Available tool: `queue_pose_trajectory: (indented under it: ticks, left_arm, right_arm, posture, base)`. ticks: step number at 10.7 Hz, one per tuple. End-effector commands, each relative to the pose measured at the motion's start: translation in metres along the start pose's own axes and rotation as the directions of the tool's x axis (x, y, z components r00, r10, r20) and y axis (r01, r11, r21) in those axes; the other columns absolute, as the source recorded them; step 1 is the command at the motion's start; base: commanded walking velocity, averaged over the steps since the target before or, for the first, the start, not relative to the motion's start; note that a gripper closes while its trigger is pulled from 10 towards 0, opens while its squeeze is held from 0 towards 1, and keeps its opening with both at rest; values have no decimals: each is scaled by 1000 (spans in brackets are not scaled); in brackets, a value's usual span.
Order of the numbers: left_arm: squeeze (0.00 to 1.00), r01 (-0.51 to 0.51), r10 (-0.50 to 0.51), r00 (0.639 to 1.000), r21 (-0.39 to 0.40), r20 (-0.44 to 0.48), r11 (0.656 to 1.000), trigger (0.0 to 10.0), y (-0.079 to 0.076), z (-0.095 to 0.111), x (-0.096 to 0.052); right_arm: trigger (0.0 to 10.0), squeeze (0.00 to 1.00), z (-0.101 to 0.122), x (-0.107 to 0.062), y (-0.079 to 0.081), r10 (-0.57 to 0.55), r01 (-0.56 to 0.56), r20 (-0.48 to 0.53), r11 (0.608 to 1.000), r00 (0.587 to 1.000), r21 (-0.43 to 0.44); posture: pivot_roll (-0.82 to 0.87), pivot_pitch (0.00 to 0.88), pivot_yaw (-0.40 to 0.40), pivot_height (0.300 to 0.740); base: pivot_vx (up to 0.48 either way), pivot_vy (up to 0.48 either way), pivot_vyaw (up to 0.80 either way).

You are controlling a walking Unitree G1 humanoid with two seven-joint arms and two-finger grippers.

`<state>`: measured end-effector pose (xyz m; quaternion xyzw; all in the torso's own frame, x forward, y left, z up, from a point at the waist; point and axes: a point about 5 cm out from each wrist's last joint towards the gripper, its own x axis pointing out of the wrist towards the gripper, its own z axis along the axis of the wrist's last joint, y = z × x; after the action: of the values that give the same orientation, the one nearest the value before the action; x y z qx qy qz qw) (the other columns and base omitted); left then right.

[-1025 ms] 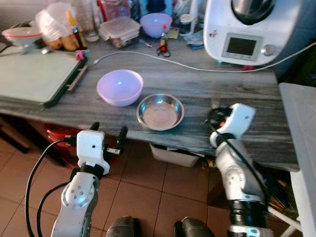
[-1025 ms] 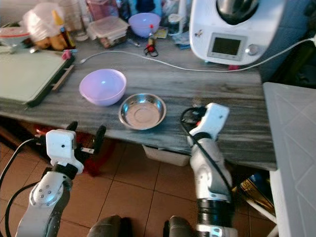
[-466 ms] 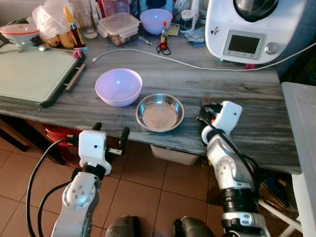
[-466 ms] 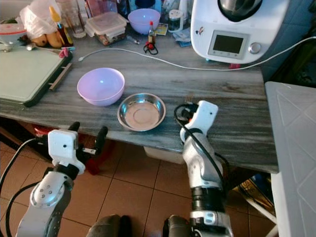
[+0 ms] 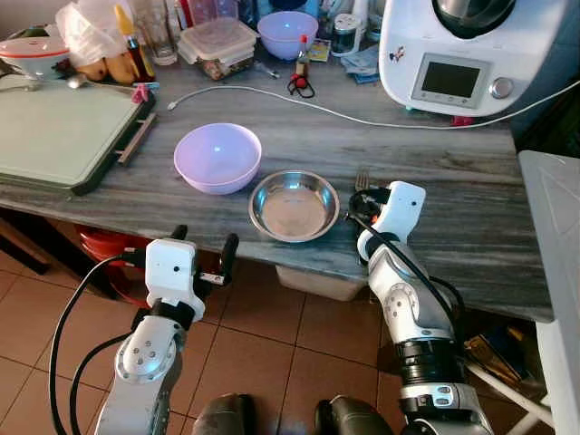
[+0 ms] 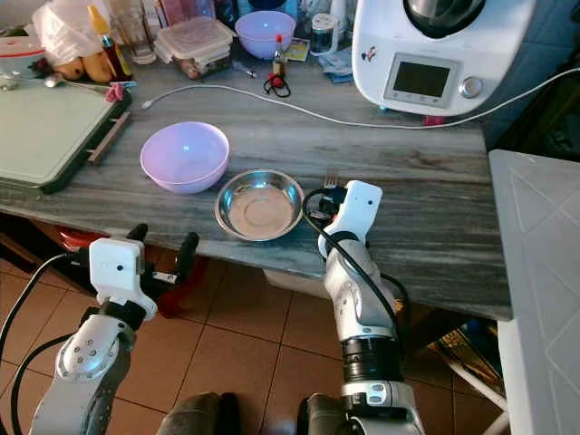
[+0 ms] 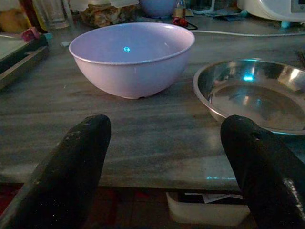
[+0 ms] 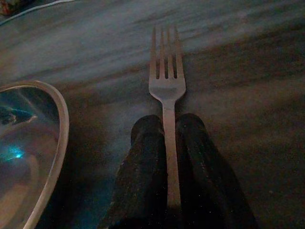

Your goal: Setting the table

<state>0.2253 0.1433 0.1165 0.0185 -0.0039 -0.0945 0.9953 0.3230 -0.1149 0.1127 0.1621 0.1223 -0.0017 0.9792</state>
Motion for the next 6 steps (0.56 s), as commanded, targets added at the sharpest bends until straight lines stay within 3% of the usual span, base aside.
queue_pose_trajectory:
  ticks: [1, 2, 3, 6]
  left_arm:
    - [0, 8, -8, 1000, 5, 9, 1000, 10000, -1, 4, -1]
    - [0, 9, -9, 1000, 3, 9, 1000, 10000, -2, 4, -1]
    - [0, 12, -12, 1000, 3, 8, 1000, 10000, -2, 4, -1]
    - [0, 12, -12, 1000, 0, 10, 1000, 10000, -3, 4, 0]
  right_arm:
    - [10000, 0, -12, -3, 0, -1, 1, -51, 1000, 999, 11]
    - [10000, 435, -13, -4, -1, -7, 8, -54, 1000, 999, 5]
    - [10000, 1000, -14, -5, -2, -7, 8, -55, 1000, 998, 8]
    - [10000, 1000, -11, -7, -1, -22, 25, -64, 998, 998, 56]
  posture:
    - [31, 145, 25, 740]
    - [31, 146, 25, 740]
    - [29, 146, 24, 740]
    - [28, 153, 24, 740]
  base:
    - [0, 0, 0]
    - [0, 0, 0]
    - [0, 0, 0]
    - [0, 0, 0]
